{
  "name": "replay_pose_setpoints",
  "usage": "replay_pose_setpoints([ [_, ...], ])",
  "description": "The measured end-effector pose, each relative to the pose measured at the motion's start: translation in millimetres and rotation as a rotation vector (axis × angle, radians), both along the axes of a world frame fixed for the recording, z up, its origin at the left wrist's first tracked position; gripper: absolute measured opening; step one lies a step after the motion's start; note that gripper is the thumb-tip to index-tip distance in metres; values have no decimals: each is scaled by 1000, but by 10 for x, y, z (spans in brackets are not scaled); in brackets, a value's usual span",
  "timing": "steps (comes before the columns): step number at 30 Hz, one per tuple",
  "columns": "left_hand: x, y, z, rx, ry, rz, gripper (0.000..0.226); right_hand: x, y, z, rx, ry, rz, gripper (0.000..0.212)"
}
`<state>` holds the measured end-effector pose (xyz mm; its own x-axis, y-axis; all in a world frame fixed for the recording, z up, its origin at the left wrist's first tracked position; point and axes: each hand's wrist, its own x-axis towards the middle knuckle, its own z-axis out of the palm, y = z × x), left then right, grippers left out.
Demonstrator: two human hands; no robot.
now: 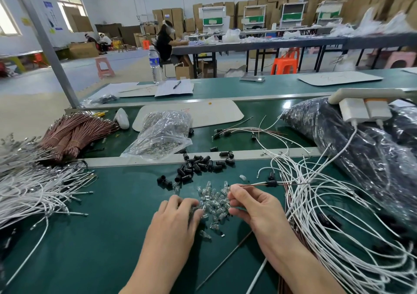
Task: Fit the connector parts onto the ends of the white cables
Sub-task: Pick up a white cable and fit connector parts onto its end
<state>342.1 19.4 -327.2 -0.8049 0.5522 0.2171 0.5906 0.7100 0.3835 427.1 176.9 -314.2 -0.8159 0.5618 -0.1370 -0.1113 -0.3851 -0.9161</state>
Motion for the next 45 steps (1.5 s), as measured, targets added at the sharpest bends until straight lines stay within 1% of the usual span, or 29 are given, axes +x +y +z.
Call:
replay_pose_setpoints([
  [3, -11, 34, -38, 114, -41, -35, 22, -1, -5, 3, -11, 2, 13, 14],
  [6, 21, 57, -26, 212, 13, -55, 7, -2, -14, 10, -41, 9, 25, 14],
  [8, 44, 64, -21, 297, 50, -63, 6, -6, -26, 18, -75, 17, 42, 16],
  [11, 76, 73, 12, 473, 66, -81, 21, -23, -45, 20, -116, 31, 65, 19],
  [13, 122, 99, 53, 572, 57, -99, 15, -24, -49, 19, -133, 43, 88, 21],
  [14, 147, 116, 74, 646, 14, -94, 11, -22, -50, 19, -139, 47, 100, 24],
  [15, 171, 136, 99, 744, -72, -85, 9, -19, -51, 18, -146, 52, 110, 26],
  [18, 213, 194, 141, 1011, -404, -87, 8, -15, -57, 17, -159, 62, 129, 27],
  [20, 218, 217, 144, 1092, -527, -85, 12, -20, -65, 21, -162, 64, 132, 27],
  [22, 221, 226, 142, 1151, -606, -102, 17, -25, -73, 26, -170, 68, 132, 28],
  [24, 226, 230, 134, 1178, -648, -119, 18, -27, -78, 29, -173, 66, 134, 28],
  [28, 237, 249, 128, 1183, -635, -128, 23, -24, -86, 32, -187, 72, 127, 24],
  [34, 268, 281, 121, 1241, -626, -115, 20, -21, -113, 43, -236, 85, 137, 15],
  [40, 267, 292, 109, 1231, -627, -128, 21, -17, -105, 36, -264, 85, 144, 16],
  [45, 283, 286, 107, 1206, -562, -139, 18, -13, -109, 37, -266, 105, 149, 15],
])
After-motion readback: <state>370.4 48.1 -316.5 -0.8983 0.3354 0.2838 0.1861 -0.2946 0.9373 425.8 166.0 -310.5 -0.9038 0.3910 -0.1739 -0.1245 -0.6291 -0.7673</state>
